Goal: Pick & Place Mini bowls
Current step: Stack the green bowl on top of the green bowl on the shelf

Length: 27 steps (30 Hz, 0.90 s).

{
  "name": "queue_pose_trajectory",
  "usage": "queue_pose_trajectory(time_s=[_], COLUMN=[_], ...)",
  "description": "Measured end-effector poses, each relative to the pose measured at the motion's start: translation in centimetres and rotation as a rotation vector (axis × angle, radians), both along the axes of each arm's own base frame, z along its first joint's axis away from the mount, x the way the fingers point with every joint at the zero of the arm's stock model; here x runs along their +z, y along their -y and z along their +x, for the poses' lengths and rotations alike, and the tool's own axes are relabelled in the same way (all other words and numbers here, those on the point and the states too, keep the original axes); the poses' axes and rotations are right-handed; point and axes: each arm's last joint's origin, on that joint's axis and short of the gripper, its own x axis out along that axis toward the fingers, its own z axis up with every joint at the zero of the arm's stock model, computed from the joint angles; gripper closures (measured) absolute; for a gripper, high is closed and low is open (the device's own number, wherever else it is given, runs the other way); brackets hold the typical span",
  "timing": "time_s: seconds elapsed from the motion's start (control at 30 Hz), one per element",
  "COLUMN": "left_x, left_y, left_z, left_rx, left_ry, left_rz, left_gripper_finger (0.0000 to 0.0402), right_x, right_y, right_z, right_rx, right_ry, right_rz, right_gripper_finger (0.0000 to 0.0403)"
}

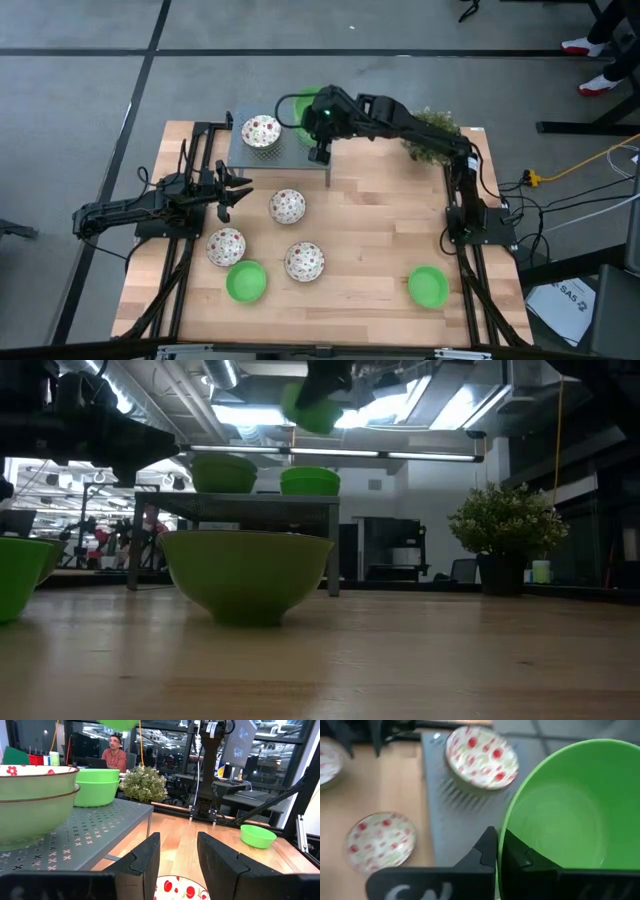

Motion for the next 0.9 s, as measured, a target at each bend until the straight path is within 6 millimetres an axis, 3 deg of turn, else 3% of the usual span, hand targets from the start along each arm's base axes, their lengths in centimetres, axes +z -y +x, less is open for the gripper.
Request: queue_pose_trajectory(time_s=[0.13,0.43,0.9], left_x=[0.0,0.0,0.0], left_y=[0.0,0.0,0.0], left_z=[0.0,0.0,0.0], left_rx=[0.0,0.0,0.0], left_ry=[-0.001,0.0,0.0], left_rz=[0.0,0.0,0.0], left_gripper_finger=[0.0276,0.0276,0.0276], right_x=[-0.6,-0.7,-5.1], right_y=[1.1,3.4,6.0], right_z=[-0.8,-1.6,-0.2], right_rx=[0.025,-0.001,0.063], right_ry=[-0.049,-0.056,-0.09], right_rz=[0.096,0.125,0.143], right_gripper_finger=[0.0398,0.0398,0.0398])
